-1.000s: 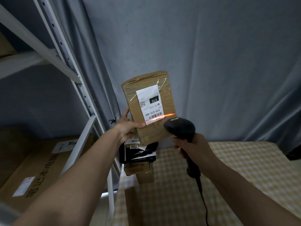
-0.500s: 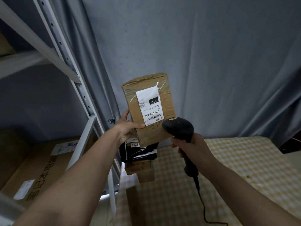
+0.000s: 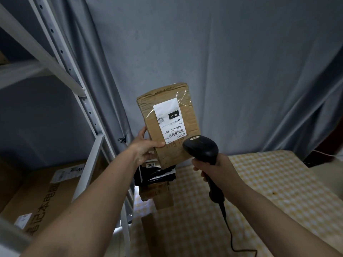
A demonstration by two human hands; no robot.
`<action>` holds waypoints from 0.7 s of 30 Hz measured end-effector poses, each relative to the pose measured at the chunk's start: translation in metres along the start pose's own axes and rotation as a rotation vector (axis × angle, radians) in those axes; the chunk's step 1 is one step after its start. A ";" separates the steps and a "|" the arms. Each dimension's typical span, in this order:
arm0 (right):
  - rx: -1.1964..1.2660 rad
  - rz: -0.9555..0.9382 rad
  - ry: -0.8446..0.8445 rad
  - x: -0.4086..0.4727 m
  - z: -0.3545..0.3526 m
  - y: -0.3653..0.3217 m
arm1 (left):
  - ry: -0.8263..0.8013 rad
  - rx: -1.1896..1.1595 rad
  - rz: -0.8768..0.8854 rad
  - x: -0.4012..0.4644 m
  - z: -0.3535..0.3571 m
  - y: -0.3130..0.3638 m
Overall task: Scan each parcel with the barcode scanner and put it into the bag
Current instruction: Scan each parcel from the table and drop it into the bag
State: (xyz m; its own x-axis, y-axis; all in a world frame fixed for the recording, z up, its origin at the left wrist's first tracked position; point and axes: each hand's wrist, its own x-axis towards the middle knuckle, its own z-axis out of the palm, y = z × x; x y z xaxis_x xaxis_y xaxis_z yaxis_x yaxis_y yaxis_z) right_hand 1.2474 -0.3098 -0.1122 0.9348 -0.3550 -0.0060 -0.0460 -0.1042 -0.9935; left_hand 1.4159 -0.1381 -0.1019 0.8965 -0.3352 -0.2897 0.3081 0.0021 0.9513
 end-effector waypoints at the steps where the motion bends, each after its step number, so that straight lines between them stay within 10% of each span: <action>1: 0.000 0.002 0.017 -0.002 -0.002 0.002 | 0.006 0.017 -0.002 0.001 0.003 -0.003; 21: 0.265 0.182 0.520 -0.136 -0.171 0.041 | -0.213 0.398 -0.010 -0.049 0.244 -0.077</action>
State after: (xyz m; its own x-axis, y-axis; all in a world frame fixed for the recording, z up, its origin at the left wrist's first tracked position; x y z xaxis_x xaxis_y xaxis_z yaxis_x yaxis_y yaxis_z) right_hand 1.0581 -0.4249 -0.1323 0.6231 -0.7590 -0.1888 -0.0374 0.2122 -0.9765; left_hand 1.2709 -0.3520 -0.1349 0.7958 -0.5196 -0.3109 0.1328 -0.3512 0.9268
